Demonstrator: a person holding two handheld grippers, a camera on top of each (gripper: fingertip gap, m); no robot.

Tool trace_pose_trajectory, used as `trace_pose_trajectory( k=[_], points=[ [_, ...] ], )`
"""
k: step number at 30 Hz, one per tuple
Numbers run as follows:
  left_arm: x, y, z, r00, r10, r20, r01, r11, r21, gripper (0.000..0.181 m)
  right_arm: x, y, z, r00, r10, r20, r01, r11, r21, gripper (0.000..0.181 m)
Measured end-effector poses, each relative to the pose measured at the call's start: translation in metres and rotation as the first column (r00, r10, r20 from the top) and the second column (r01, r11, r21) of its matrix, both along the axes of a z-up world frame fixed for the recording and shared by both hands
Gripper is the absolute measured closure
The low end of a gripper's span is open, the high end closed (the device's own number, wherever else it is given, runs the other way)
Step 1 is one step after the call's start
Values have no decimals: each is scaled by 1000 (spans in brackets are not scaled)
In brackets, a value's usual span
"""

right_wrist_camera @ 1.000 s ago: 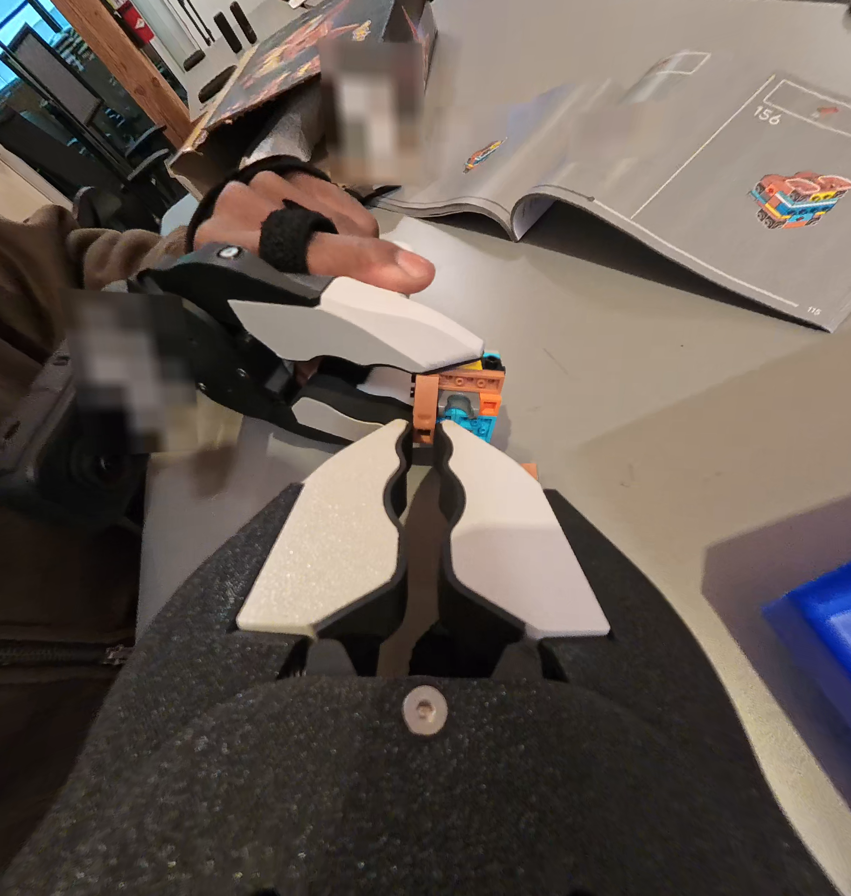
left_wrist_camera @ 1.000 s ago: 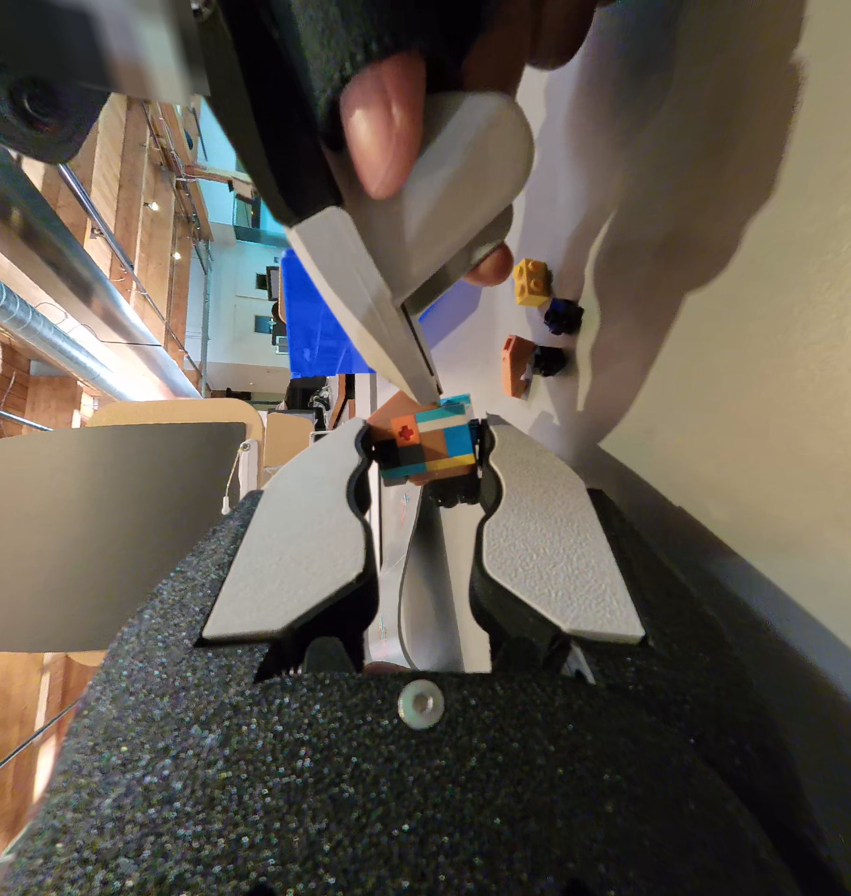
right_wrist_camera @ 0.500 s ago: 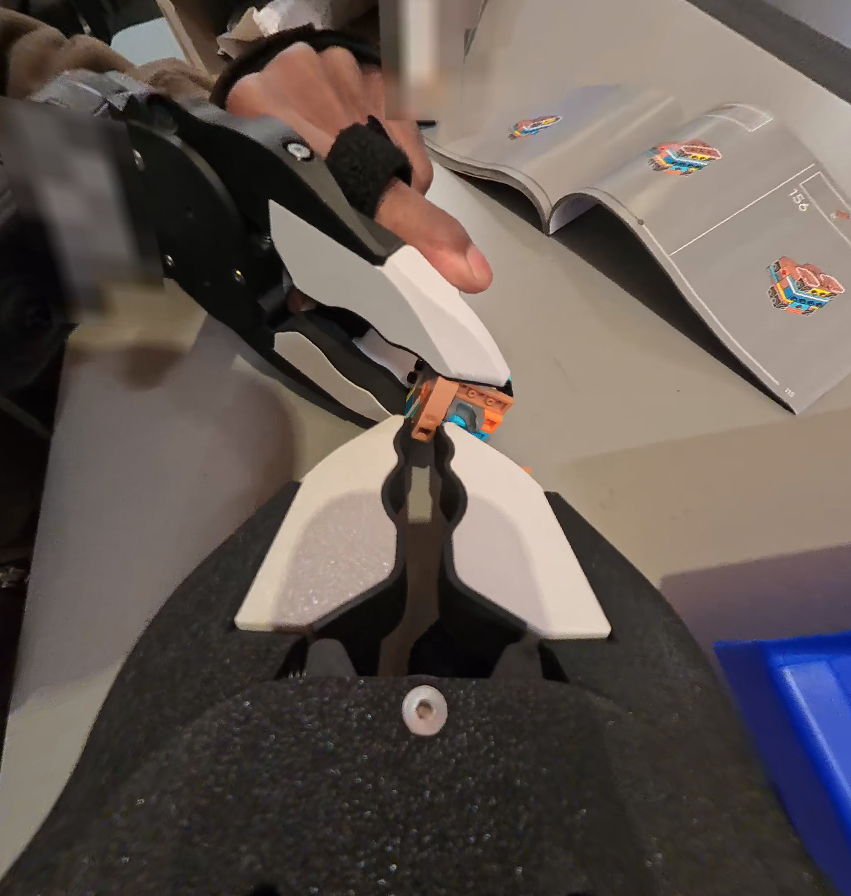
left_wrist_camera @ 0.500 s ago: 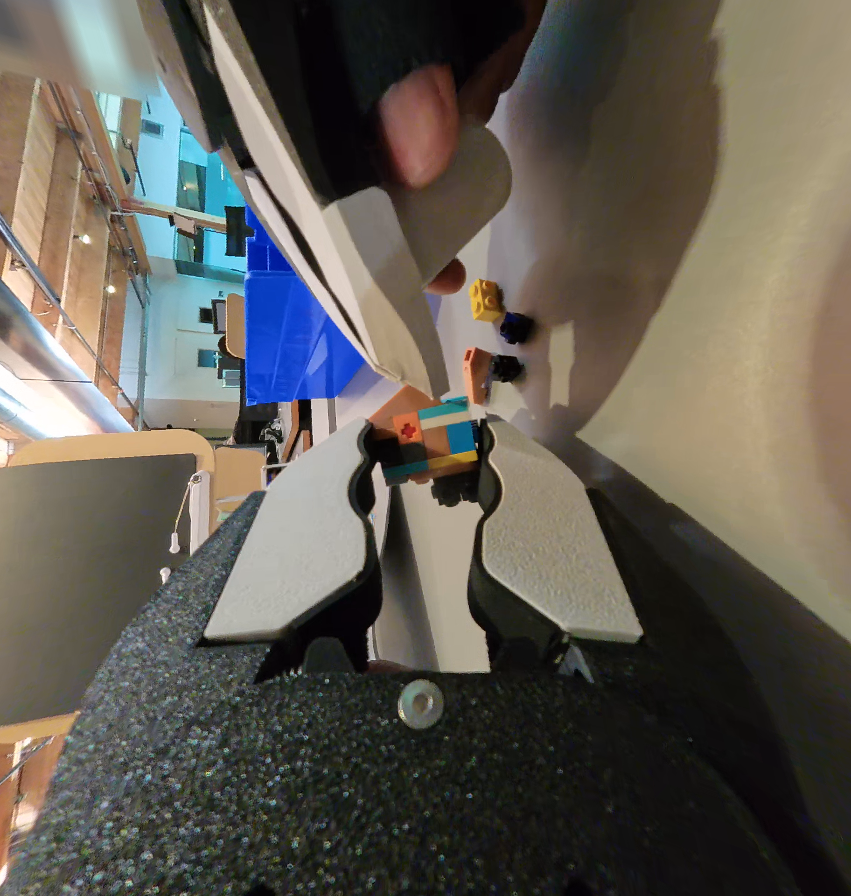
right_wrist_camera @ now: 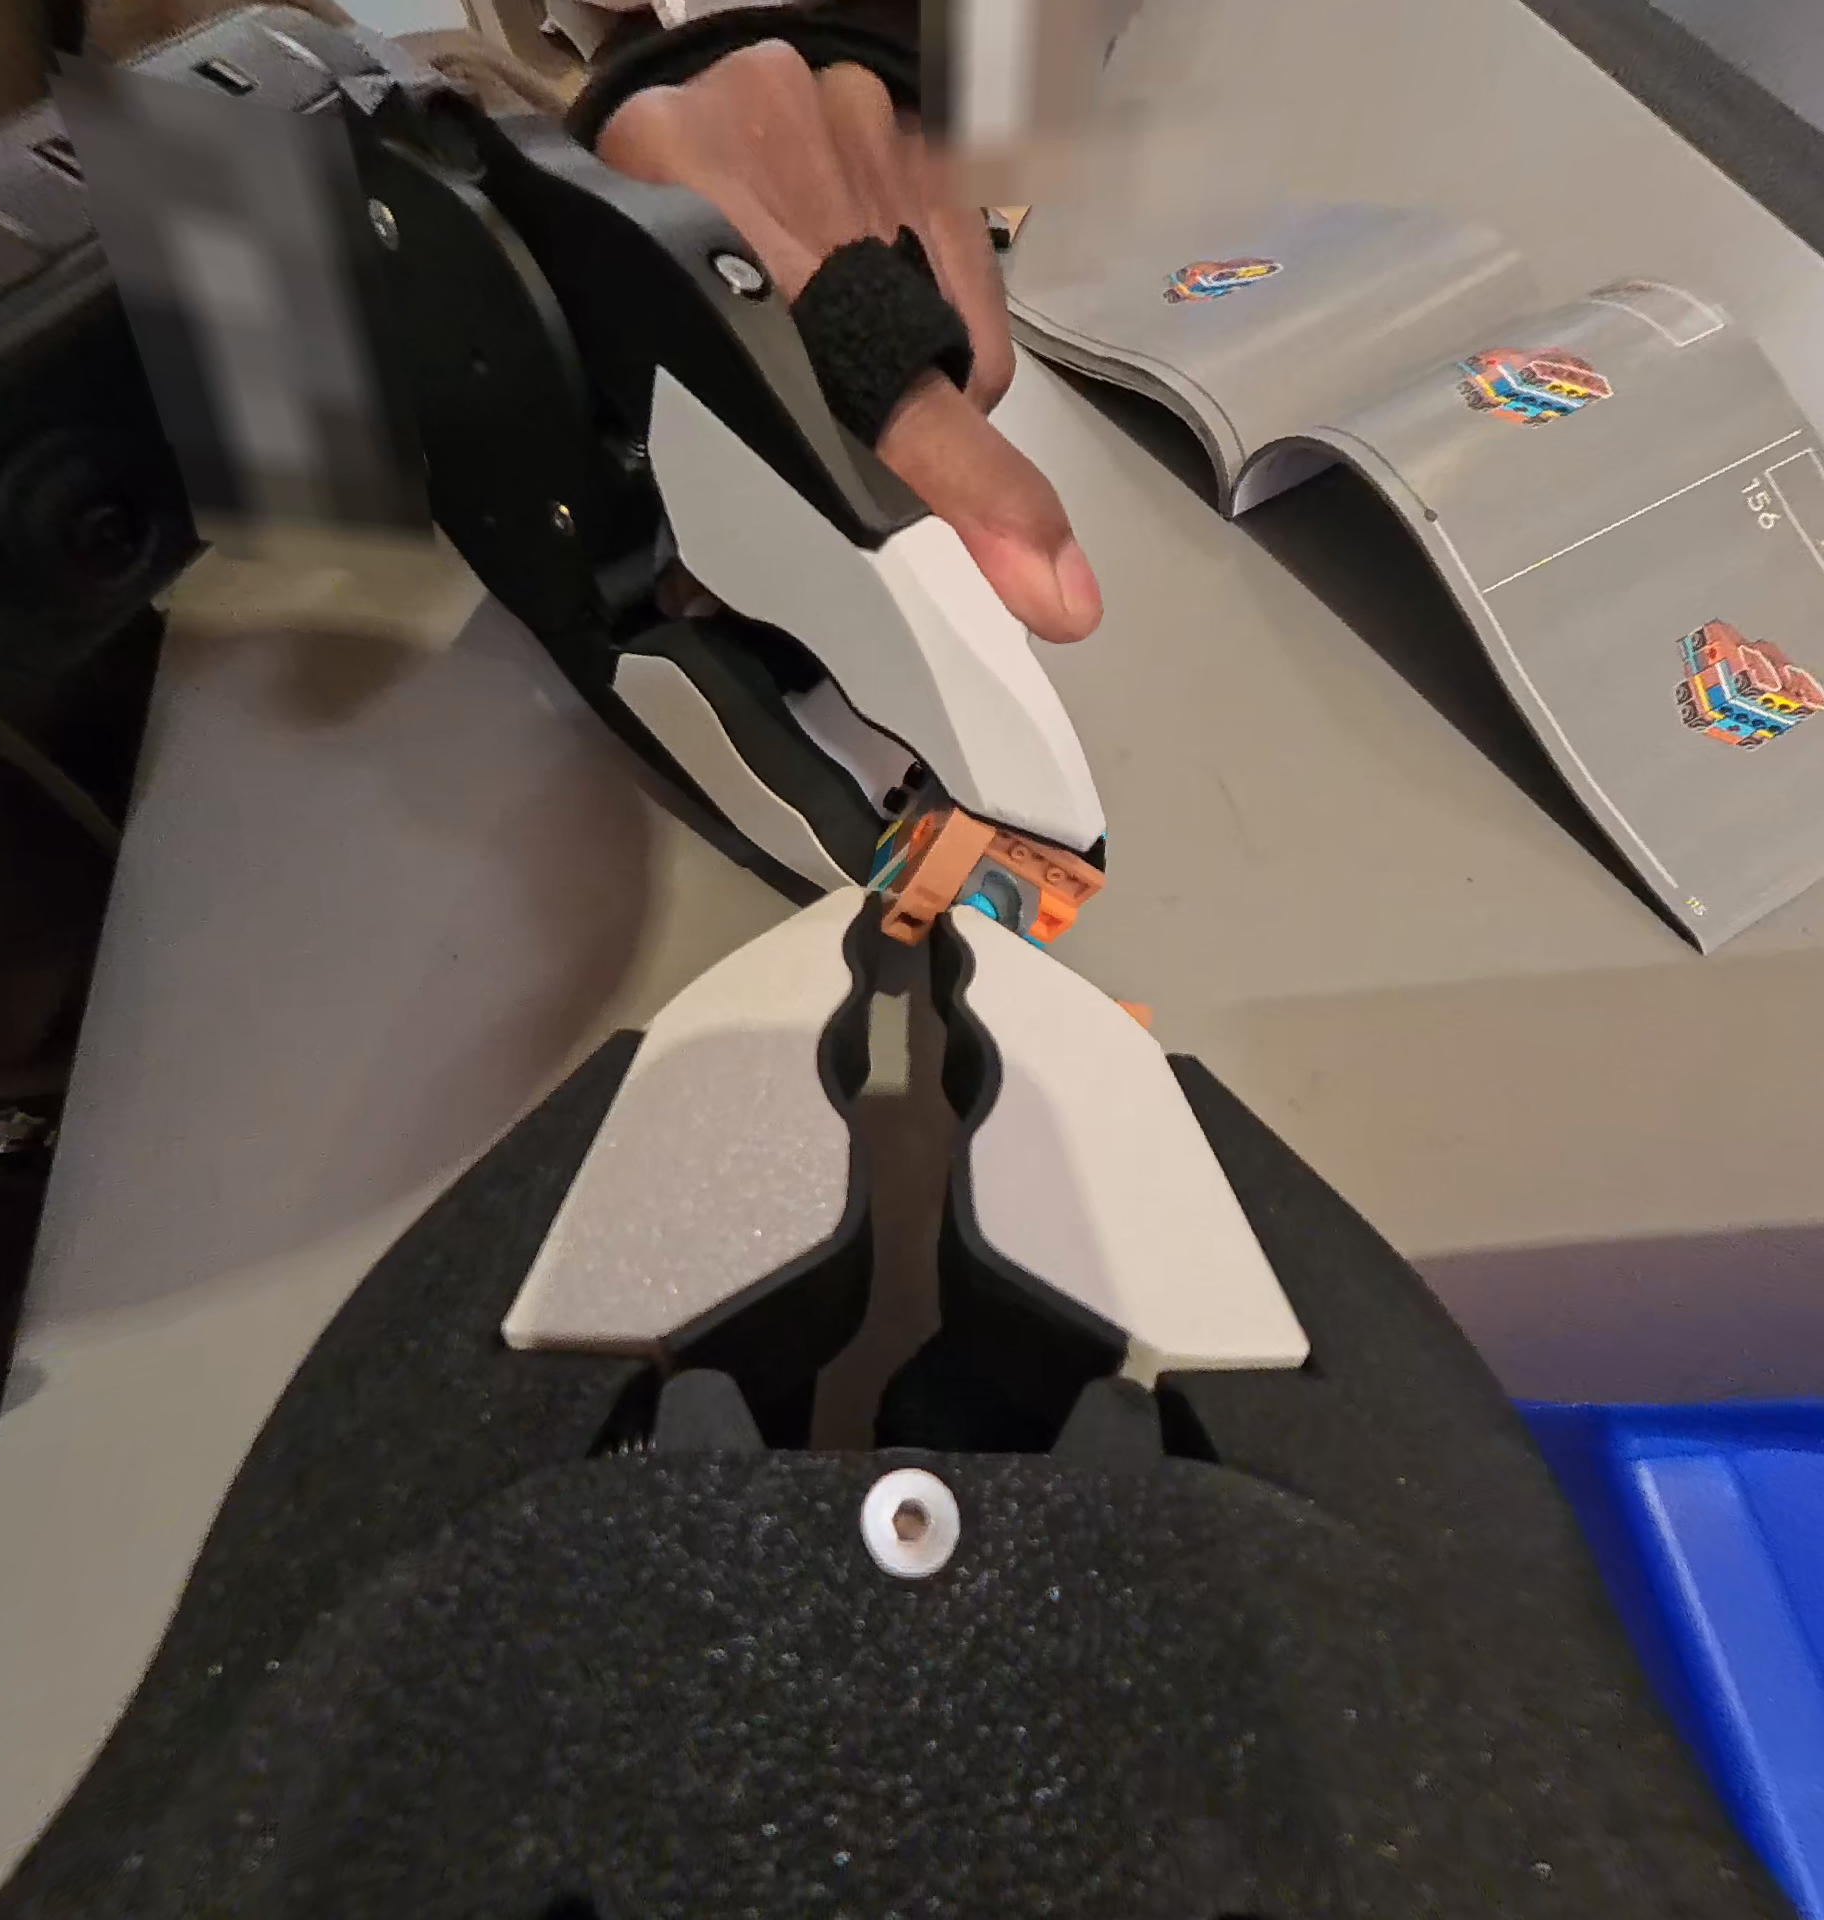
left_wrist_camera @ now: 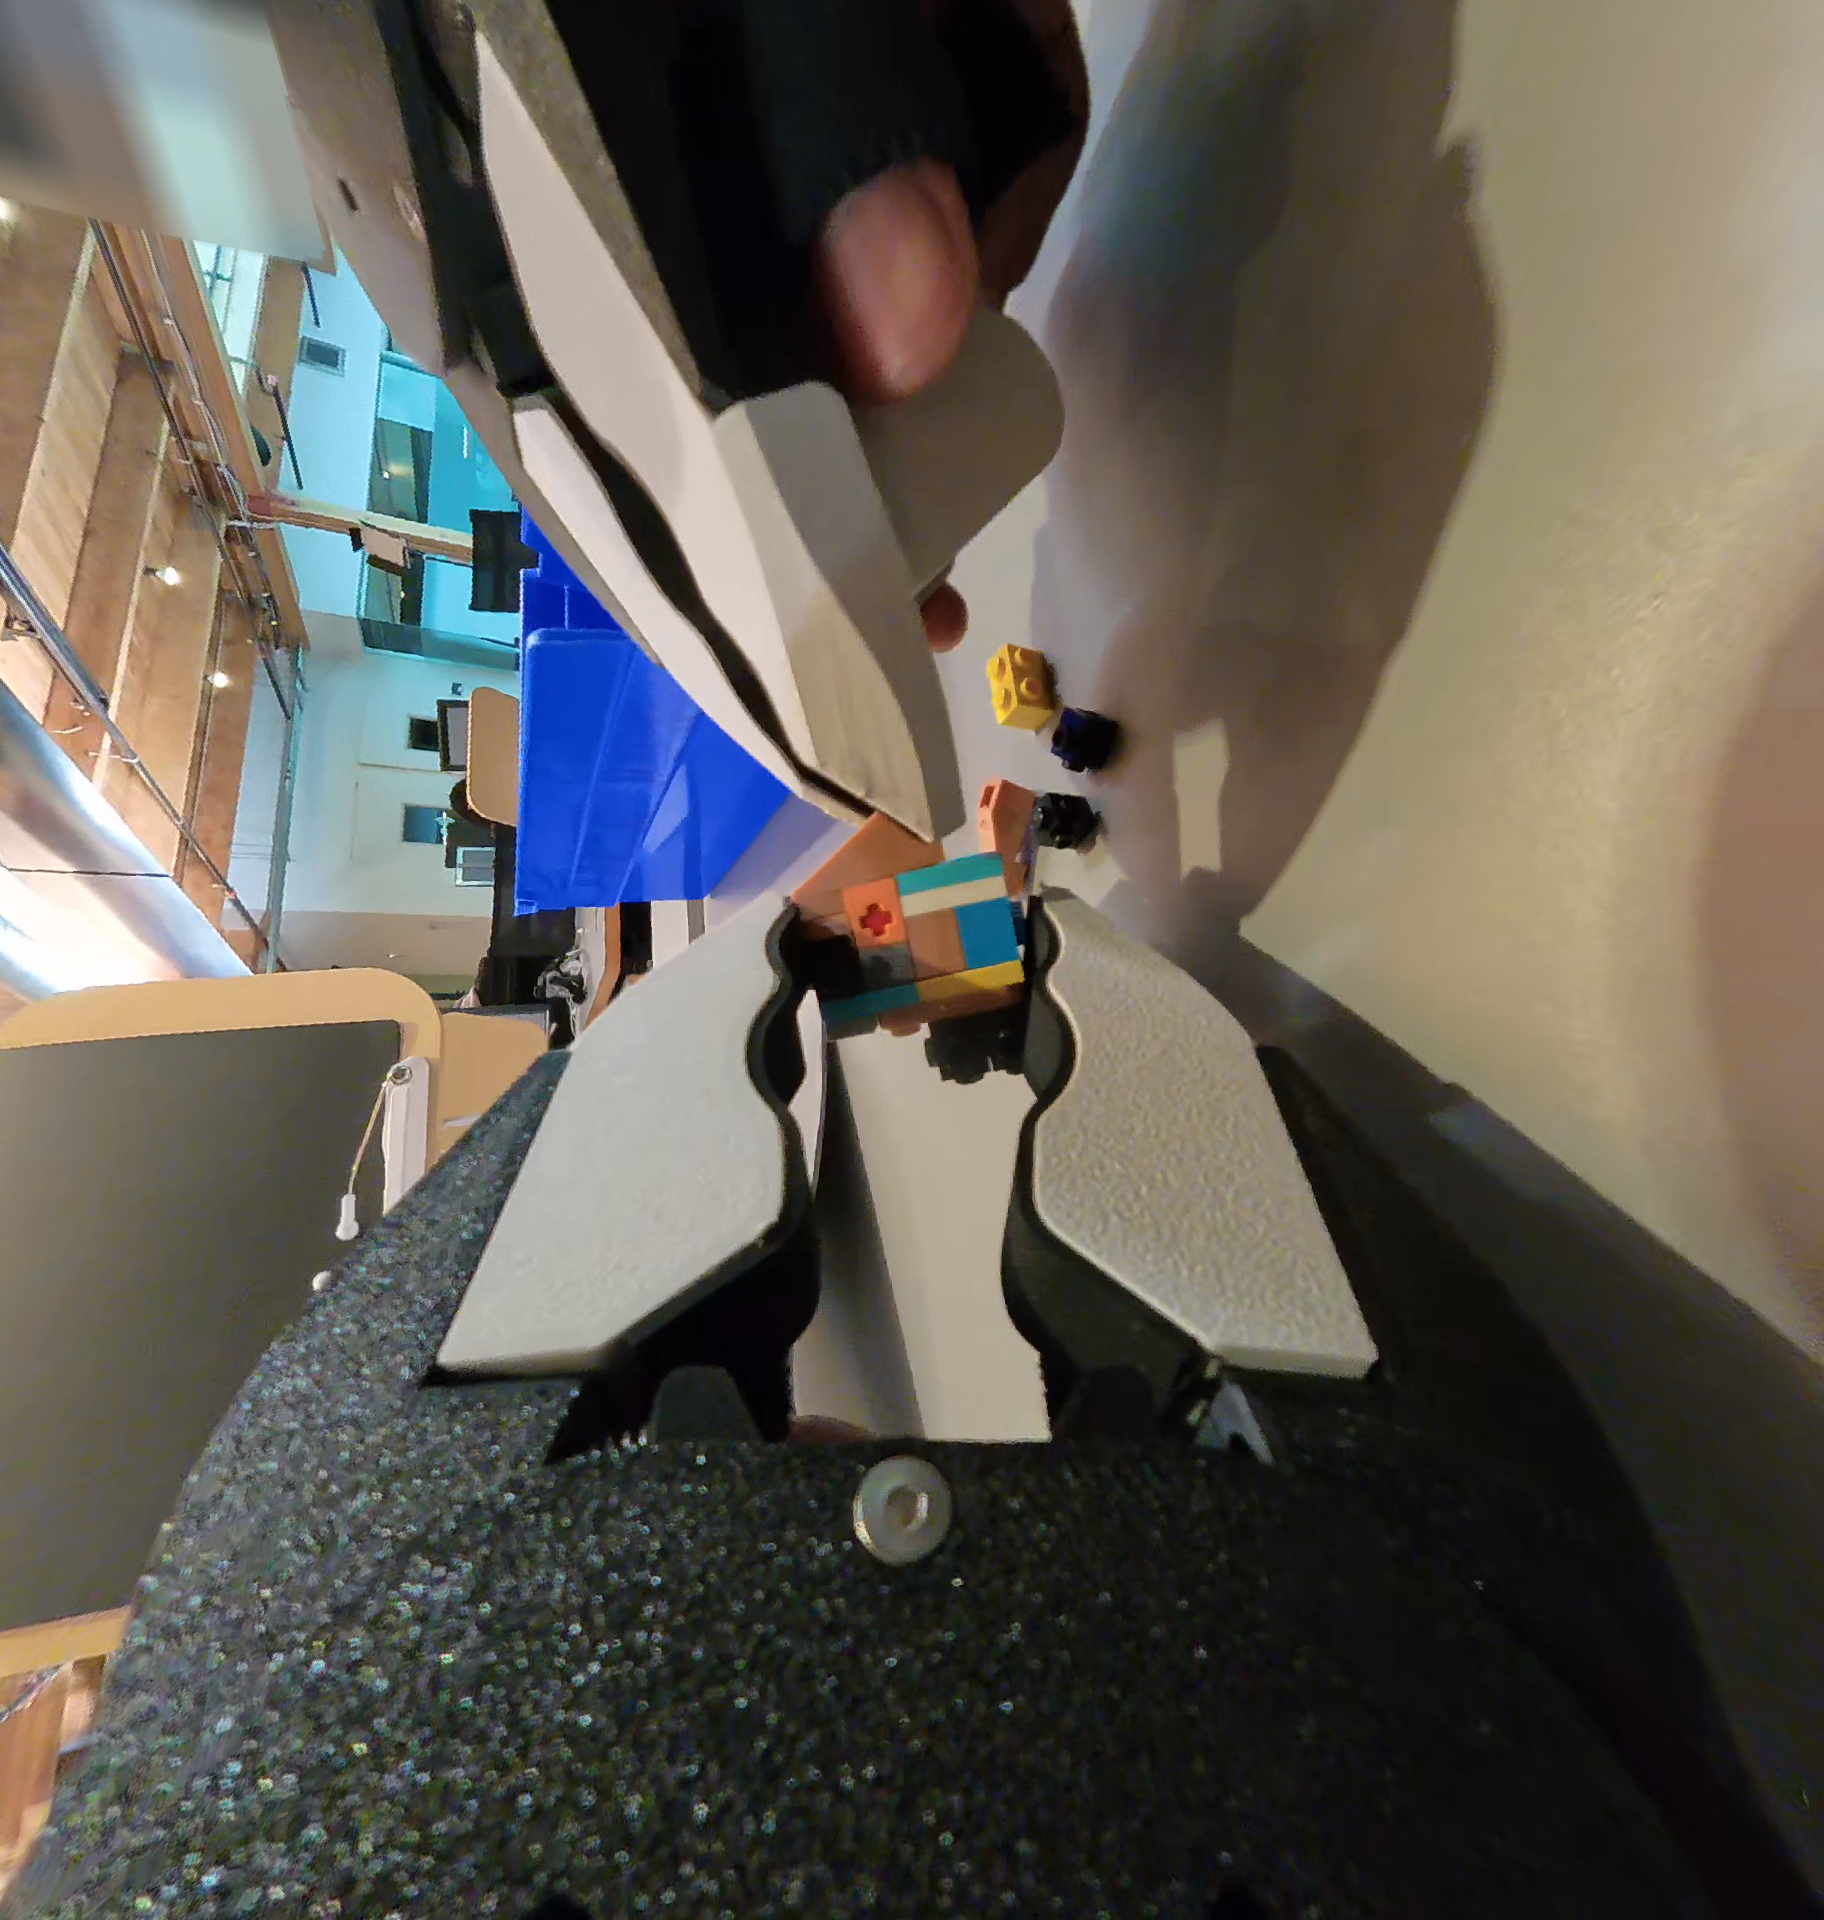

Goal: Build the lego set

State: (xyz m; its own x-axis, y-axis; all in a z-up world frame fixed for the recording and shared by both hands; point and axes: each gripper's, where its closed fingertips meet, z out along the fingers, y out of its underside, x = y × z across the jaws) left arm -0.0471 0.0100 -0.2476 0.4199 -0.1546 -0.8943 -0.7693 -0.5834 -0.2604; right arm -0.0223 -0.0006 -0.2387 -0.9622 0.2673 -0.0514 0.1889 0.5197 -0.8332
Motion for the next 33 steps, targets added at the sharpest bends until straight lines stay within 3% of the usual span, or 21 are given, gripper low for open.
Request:
trace_pose_trajectory(
  k=[6, 8, 10, 13, 17, 21, 33],
  points=[
    [1, 0, 3, 999, -16, -31, 15, 1000, -8, 141, 2, 1, 3, 995, 3, 97, 1, 999, -47, 173],
    [-7, -9, -9, 998, 12, -58, -18, 996, -91, 141, -3, 6, 12, 993, -14, 116, 26, 995, -98, 174],
    [-12, -11, -4, 998, 15, -63, -15, 1000, -8, 141, -9, 13, 24, 990, -36, 135, 54, 989, -139, 173],
    [-16, -2, 17, 997, 66, -31, -64, 996, 56, 141, -11, 16, 12, 994, -61, 94, 66, 996, -57, 174],
    [-20, -8, 1, 995, 79, 57, -82, 995, 64, 140, 0, 15, -2, 998, -9, 67, 6, 999, 37, 174],
    [-22, -10, 8, 977, 63, 204, -98, 981, 166, 141, 6, 12, -19, 997, 14, 71, -21, 994, 104, 173],
    [-20, -16, 4, 935, 25, 353, -101, 975, 198, 141, 7, 15, -34, 999, 28, 39, -34, 983, 179, 172]
  ],
)
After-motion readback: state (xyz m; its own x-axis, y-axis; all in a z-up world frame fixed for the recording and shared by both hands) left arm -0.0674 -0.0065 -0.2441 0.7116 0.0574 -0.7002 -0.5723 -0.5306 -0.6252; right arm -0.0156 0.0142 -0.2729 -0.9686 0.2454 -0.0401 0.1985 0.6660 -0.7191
